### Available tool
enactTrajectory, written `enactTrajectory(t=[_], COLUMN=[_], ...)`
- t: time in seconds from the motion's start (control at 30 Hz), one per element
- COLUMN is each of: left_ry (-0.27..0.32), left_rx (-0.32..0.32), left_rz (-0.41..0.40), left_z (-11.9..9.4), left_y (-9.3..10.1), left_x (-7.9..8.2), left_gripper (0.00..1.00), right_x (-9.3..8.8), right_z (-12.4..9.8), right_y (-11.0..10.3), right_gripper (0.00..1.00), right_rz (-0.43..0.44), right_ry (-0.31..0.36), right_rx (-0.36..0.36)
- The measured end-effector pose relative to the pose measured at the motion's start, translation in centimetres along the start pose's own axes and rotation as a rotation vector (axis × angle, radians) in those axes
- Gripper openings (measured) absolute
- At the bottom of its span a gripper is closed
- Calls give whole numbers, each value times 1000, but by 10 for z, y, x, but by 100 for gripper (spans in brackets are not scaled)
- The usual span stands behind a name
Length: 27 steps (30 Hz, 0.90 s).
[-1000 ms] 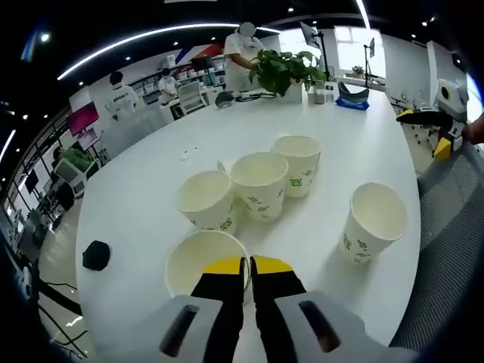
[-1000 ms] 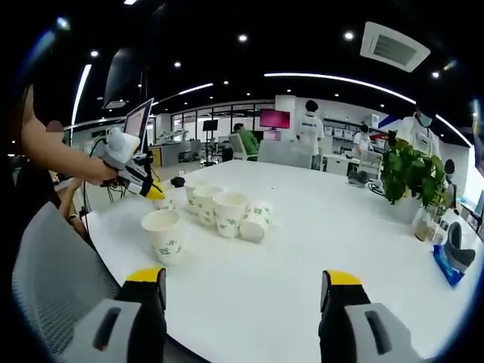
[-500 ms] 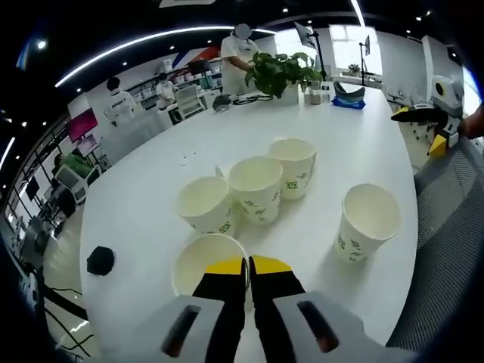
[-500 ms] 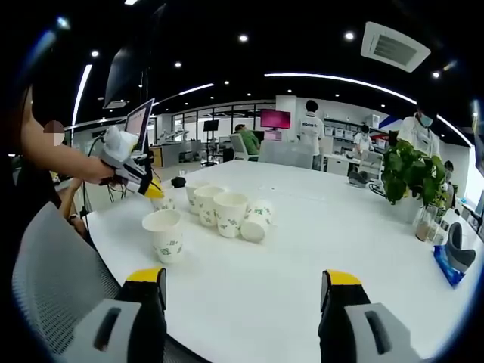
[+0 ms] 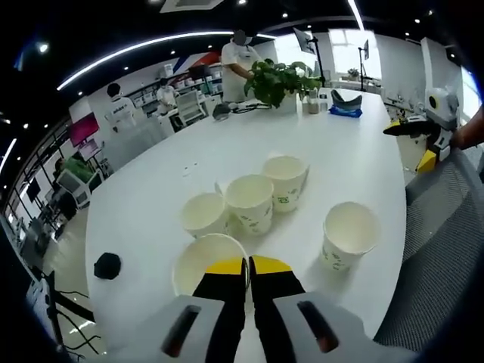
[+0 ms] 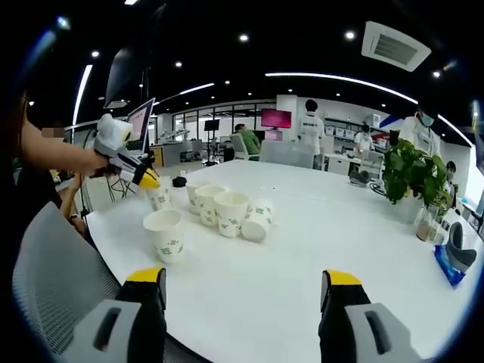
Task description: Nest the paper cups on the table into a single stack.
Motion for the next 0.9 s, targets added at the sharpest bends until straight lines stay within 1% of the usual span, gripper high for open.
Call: enactTrajectory(t=[0.03,0.07,0.17,0.2,0.3,0.43,0.6,0.67,0.73,0.77,0.8,0.9], left_ry=[2,7,16,22,31,43,53,60,58,56,53,60], left_rx=[0,-1,-5,-8,-14,-29,-38,-41,-52,-56,-61,-76], left_rz=[1,8,10,11,20,39,52,56,55,59,69,83], left_z=[-2,-7,-13,-16,-19,-26,-33,-39,-41,-42,-45,-48], left_y=[1,5,9,14,14,25,30,35,38,41,48,56], left_x=[2,7,13,18,21,32,39,45,46,47,50,52], left_gripper=[0,0,0,0,0,0,0,0,0,0,0,0], right_x=[0,0,0,0,1,2,2,1,0,0,0,0], right_z=[0,0,0,0,0,0,0,0,0,0,0,0], right_y=[0,0,0,0,-1,-1,-2,-1,0,0,0,0], right_gripper=[85,85,85,85,85,85,85,85,85,85,85,85], right_rz=[0,-1,-2,-1,-1,-2,-1,0,0,0,0,0], right_ry=[-1,0,-1,0,-1,-2,-2,-2,-2,-2,-2,-2], right_rx=[1,1,2,2,2,2,1,0,0,0,1,0])
Point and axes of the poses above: the point that each gripper's makers call its tool centre point, and the gripper's own axes: z roughly forward along the fingers, y roughly to its right, x roughly out of its top, the point moved 6 cm from there along -z, roughly backward along the fingers, and after that the axes turned 10 degrees about -z, right-handed, at the moved point
